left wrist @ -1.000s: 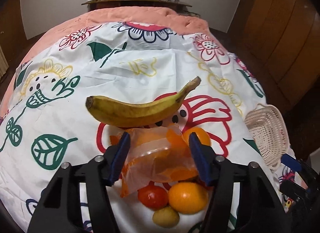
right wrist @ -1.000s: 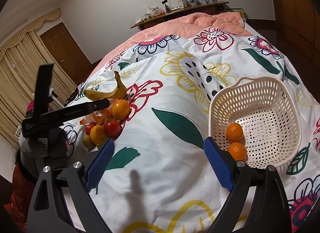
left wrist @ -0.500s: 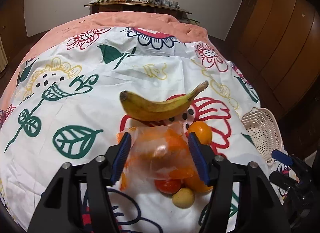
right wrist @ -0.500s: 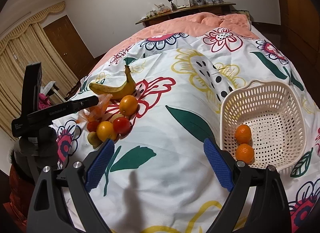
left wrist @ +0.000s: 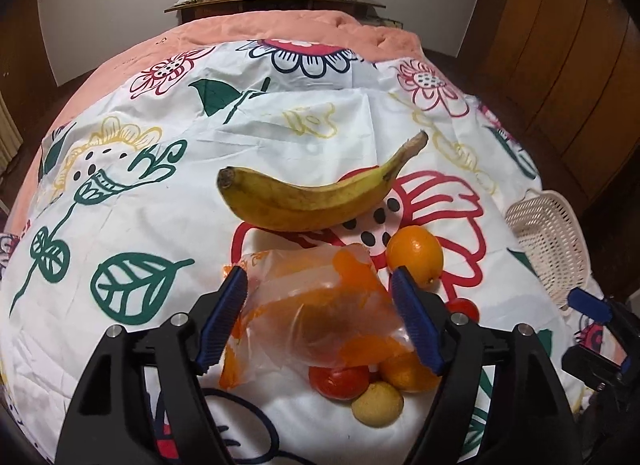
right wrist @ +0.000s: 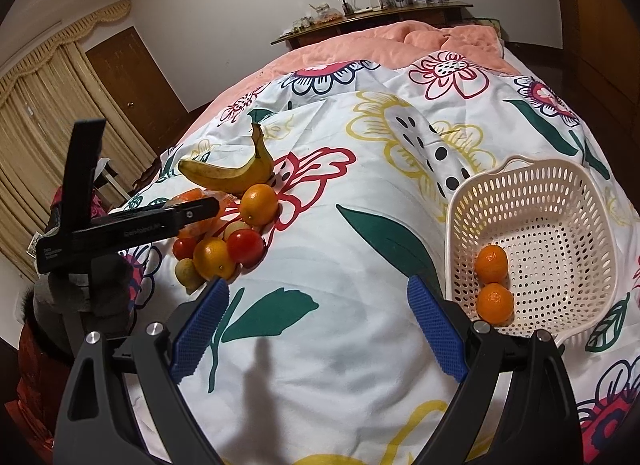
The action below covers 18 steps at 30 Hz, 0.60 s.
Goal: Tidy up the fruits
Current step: 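Lift the plastic bag off the fruit pile with the left tool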
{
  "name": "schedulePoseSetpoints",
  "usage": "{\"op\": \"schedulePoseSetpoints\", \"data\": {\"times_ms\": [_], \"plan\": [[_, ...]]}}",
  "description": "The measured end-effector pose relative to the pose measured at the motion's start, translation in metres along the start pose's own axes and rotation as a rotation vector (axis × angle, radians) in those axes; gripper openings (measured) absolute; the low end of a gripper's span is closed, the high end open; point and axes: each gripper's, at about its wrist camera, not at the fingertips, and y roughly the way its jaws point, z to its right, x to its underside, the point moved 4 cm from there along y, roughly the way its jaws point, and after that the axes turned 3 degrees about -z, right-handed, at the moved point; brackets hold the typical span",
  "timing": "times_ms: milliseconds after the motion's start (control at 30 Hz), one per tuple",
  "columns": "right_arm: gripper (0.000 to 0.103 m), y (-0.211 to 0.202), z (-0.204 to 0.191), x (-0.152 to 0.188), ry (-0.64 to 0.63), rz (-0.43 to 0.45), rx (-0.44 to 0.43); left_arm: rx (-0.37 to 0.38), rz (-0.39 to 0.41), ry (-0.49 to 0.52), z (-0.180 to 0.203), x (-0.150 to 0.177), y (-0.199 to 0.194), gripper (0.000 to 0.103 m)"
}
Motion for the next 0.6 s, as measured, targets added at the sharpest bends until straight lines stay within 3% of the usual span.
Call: {"op": "schedulePoseSetpoints", "data": {"times_ms": [267, 600], "plan": [[0.090, 0.000, 0.000, 0.001, 0.002, -0.001, 0.002, 0.017, 0.039, 0.005, -0.002, -0.001, -0.010, 0.065], [0.090, 0.003, -0.011, -0.001, -0.028, -0.011, 0.002, 0.055, 0.136, -0.074, -0.032, -0.003, -0.052, 0.063]]}}
